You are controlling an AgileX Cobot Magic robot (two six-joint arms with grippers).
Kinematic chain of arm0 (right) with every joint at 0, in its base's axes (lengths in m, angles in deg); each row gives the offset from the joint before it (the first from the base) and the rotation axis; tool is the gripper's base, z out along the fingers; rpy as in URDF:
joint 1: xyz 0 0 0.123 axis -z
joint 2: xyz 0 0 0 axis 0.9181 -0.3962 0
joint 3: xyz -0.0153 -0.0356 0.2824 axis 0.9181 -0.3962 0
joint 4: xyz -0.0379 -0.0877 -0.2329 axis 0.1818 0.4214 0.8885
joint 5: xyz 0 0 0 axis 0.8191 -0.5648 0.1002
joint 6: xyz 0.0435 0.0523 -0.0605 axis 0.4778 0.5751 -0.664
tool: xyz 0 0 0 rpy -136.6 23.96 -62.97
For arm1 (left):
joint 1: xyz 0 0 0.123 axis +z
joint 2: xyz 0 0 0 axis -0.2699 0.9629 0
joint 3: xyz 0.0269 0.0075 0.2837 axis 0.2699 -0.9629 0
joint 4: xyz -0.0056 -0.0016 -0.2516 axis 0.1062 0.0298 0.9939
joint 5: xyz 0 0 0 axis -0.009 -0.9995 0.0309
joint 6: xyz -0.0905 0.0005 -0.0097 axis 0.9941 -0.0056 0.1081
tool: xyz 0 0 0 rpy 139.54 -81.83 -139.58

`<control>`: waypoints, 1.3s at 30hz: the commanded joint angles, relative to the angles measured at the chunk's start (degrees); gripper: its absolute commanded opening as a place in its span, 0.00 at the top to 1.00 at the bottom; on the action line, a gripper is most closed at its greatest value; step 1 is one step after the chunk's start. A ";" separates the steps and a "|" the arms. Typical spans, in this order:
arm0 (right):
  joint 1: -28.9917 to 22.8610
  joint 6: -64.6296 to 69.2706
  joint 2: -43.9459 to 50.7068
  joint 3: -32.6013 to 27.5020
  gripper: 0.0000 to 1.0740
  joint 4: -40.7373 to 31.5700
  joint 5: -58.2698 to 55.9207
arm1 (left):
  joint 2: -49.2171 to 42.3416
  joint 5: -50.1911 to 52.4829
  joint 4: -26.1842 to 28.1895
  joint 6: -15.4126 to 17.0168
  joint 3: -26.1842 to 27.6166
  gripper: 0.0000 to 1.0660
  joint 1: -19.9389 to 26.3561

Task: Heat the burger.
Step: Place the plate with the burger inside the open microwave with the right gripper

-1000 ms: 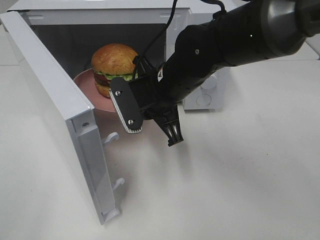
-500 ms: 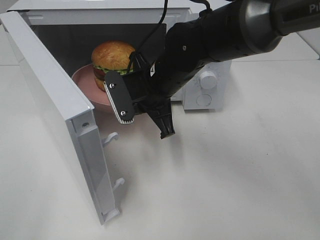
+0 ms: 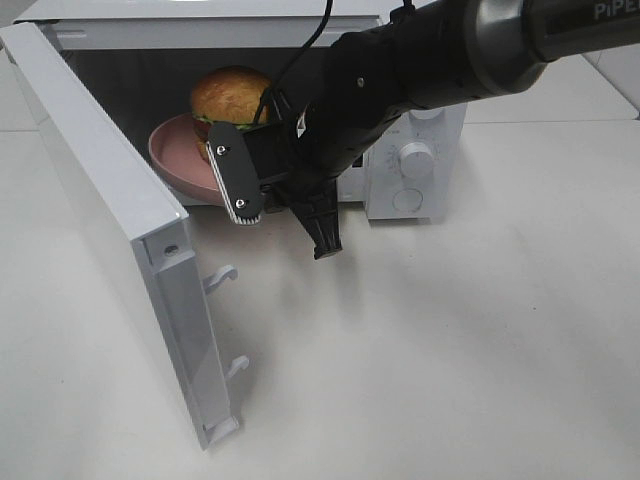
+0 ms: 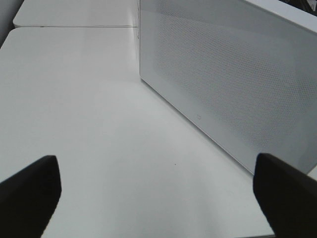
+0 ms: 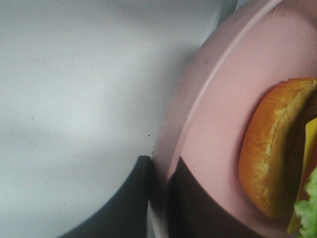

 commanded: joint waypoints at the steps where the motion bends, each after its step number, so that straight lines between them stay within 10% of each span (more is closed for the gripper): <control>1: 0.34 3.27 -0.40 3.32 1.00 2.81 1.20 | -0.17 -0.11 0.29 0.29 -0.06 0.08 -0.23; 39: 2.41 16.39 -14.44 23.09 1.00 10.14 -3.95 | -0.17 -0.11 -0.29 0.29 -0.06 0.08 -0.23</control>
